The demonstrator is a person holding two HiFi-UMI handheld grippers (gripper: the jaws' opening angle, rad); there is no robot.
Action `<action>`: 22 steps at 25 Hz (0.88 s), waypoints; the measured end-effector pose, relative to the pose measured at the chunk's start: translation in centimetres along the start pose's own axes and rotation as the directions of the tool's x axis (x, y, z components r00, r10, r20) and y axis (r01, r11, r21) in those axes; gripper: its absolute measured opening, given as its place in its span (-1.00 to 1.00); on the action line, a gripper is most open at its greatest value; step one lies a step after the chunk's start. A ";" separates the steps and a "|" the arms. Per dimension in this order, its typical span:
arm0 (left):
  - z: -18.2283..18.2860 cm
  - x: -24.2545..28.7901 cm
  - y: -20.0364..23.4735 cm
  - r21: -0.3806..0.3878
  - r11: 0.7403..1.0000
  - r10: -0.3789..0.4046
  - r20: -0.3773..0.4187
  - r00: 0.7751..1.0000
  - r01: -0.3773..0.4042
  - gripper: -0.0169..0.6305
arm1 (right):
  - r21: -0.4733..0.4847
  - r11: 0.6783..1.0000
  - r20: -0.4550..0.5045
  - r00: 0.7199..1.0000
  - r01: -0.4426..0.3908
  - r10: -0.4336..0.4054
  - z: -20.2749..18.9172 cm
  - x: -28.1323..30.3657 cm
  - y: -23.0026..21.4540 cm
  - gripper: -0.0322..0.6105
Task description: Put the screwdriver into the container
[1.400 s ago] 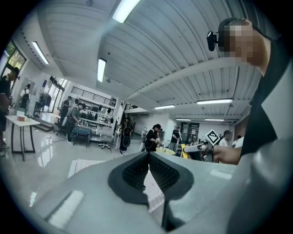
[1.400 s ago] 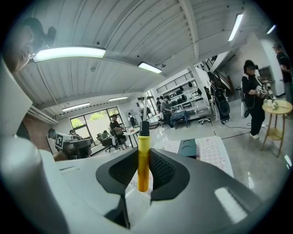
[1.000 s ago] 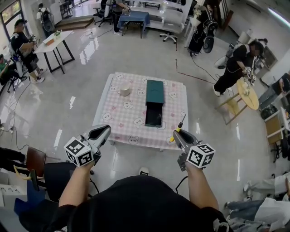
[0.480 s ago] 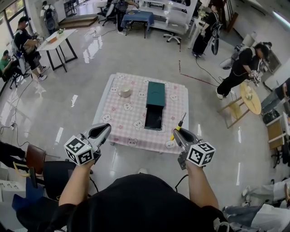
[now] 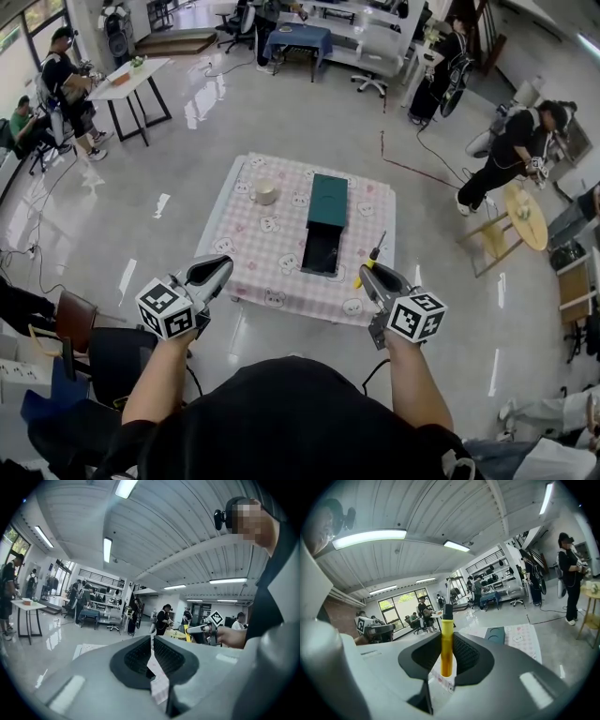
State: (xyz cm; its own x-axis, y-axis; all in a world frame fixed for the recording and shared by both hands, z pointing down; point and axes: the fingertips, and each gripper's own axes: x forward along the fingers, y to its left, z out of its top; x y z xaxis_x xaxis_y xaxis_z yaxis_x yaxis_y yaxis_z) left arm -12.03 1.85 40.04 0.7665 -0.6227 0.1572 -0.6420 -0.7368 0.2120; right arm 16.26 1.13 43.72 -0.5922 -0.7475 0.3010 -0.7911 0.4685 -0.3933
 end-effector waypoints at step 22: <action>0.3 1.0 1.0 -0.001 0.998 0.070 0.011 0.998 -0.070 -0.89 | -0.015 0.998 -0.049 0.996 -0.069 0.068 0.8 2.7 -1.9 -0.58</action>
State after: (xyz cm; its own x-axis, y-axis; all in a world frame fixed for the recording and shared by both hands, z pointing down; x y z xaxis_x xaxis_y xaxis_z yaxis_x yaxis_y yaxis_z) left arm -11.91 0.44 40.07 0.7197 -0.6754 0.1610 -0.6939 -0.6914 0.2012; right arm 16.29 -2.17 44.56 -0.6516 -0.6898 0.3157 -0.7506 0.5259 -0.4000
